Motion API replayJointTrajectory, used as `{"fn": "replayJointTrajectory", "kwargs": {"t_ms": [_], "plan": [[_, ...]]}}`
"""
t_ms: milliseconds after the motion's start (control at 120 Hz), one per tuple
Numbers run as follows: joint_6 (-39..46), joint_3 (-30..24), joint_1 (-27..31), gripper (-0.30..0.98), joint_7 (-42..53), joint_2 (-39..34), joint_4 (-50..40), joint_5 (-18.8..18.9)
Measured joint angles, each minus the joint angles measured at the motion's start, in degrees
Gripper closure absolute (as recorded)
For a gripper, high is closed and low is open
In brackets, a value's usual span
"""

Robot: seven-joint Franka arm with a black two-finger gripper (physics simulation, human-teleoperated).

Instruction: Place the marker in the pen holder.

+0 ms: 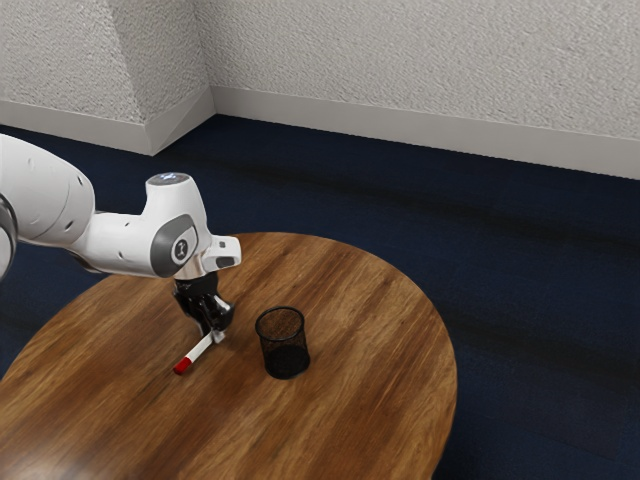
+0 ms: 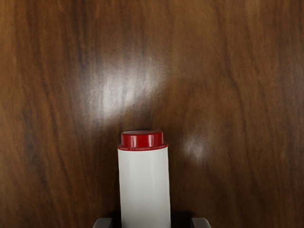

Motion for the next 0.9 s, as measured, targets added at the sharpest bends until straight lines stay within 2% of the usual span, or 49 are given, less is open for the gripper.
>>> {"fn": "replayJointTrajectory", "kwargs": {"t_ms": [258,542,767,900], "plan": [[0.1,0.0,0.0,0.71,0.6,0.1,0.0,0.1],[0.4,0.1,0.0,0.79,-0.5,-2.6,-0.3,1.5],[0.5,0.1,-1.7,0.79,-1.5,-8.4,-0.5,4.5],[0.6,0.1,-4.9,0.79,-2.9,-13.4,-0.5,8.1]]}}
